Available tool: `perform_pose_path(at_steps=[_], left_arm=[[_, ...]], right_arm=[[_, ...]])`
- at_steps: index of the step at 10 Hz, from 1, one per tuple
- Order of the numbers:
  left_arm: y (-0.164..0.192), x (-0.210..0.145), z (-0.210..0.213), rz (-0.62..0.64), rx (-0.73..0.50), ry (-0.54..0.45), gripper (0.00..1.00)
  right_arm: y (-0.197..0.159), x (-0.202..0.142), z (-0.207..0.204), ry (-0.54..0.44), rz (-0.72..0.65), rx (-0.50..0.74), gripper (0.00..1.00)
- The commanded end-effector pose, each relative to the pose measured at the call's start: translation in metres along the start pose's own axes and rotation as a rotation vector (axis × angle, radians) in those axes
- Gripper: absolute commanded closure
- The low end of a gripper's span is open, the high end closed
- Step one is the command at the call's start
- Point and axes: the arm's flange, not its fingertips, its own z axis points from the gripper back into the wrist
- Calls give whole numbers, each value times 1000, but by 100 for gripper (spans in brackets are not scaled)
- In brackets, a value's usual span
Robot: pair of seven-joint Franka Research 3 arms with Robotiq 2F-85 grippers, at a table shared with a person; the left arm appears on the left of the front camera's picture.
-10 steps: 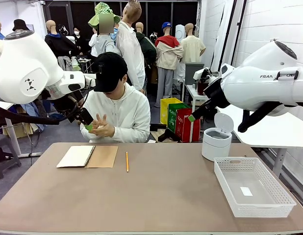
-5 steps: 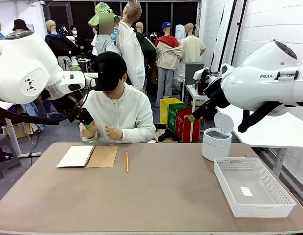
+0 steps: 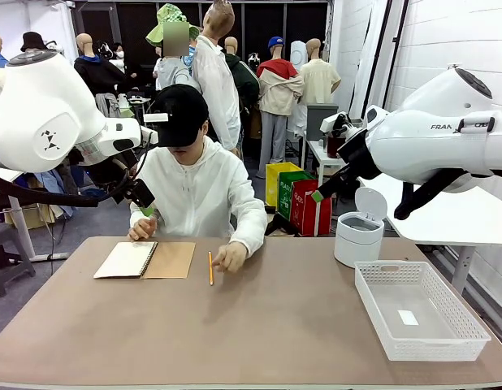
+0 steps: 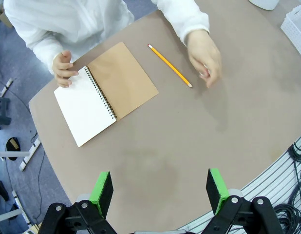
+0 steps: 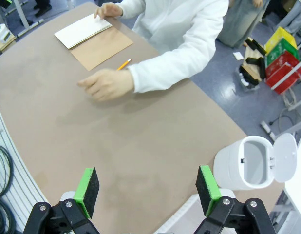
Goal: Sort the paper based on its condition.
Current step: If a person hands you a paper, place it in the Organizing basket , and if it's crumpled, put it in the Trash can.
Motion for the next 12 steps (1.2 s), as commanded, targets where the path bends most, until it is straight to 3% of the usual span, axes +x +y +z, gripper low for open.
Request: perform_pose_path(at_steps=[1,12], left_arm=[[1,0,0,1,1,-6,0],[1,0,0,1,1,-6,0]], right_arm=[[-1,0,1,9,7,-2,0],[-1,0,1,9,7,-2,0]])
